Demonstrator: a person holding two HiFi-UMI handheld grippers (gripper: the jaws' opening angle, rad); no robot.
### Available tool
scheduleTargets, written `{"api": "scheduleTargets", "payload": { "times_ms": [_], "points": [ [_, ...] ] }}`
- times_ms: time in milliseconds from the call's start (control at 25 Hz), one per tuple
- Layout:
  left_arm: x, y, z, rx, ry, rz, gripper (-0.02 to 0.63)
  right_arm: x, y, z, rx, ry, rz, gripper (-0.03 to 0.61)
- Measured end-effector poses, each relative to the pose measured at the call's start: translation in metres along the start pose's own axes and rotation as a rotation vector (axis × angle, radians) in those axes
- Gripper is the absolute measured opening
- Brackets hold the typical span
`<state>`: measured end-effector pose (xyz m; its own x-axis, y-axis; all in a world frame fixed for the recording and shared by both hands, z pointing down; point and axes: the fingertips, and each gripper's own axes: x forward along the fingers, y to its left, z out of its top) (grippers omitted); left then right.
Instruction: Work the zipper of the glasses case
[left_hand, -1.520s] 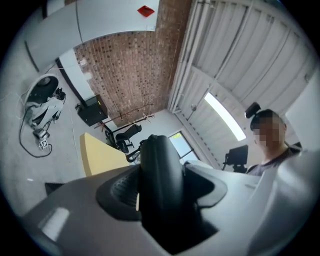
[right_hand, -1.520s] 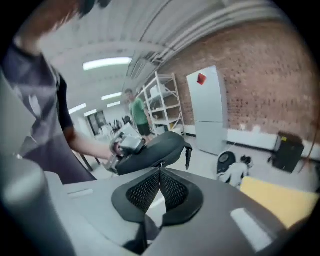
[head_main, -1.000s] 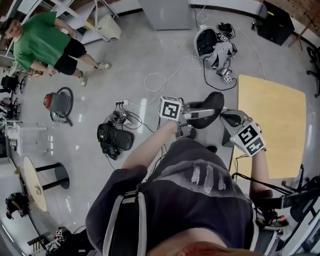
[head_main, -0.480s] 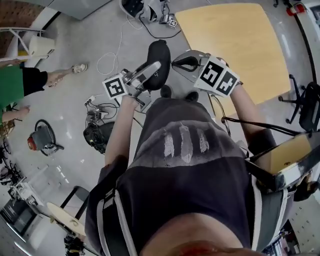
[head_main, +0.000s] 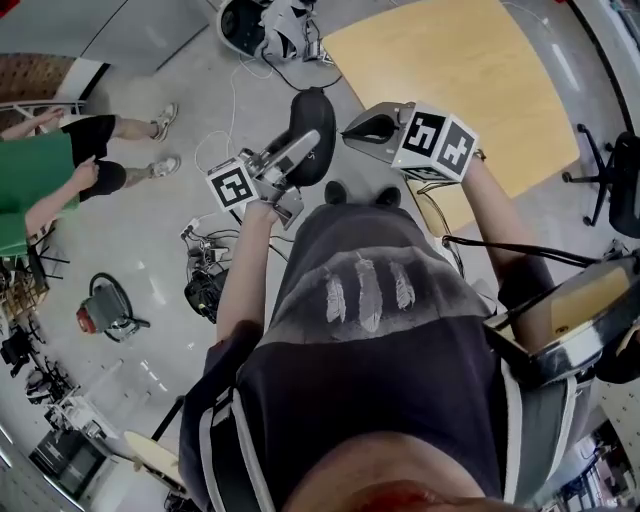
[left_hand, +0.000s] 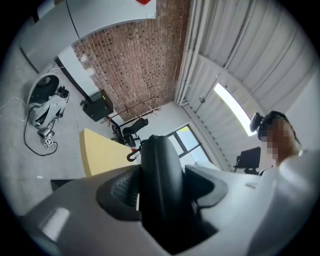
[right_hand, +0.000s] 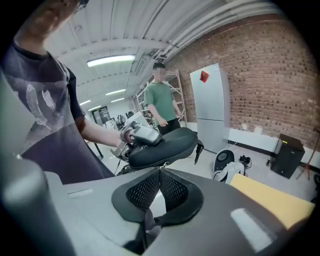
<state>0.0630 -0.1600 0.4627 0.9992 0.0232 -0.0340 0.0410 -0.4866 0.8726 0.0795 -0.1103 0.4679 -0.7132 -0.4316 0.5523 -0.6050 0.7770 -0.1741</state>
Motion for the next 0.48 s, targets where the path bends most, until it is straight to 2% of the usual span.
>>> {"api": "scheduleTargets", "payload": {
  "times_ms": [80, 160, 320, 400, 480],
  "points": [
    [0.004, 0.001, -0.003, -0.025, 0.001, -0.016, 0.265, -0.004, 0.001, -0.003, 0.030, -0.023, 0.006, 0.000],
    [0.004, -0.001, -0.008, -0.090, -0.007, -0.059, 0.265, -0.006, 0.000, -0.005, 0.023, -0.034, -0.009, 0.000],
    [0.005, -0.010, -0.001, -0.198, -0.066, -0.153, 0.265, -0.008, -0.010, 0.004, -0.120, -0.079, -0.168, 0.007],
    [0.006, -0.016, 0.004, -0.202, -0.066, -0.179, 0.267, -0.002, -0.010, 0.008, -0.190, -0.076, -0.212, 0.068],
    [0.008, -0.021, 0.009, -0.193, -0.055, -0.194, 0.268, -0.002, -0.012, 0.013, -0.202, -0.087, -0.232, 0.086]
  ]
}}
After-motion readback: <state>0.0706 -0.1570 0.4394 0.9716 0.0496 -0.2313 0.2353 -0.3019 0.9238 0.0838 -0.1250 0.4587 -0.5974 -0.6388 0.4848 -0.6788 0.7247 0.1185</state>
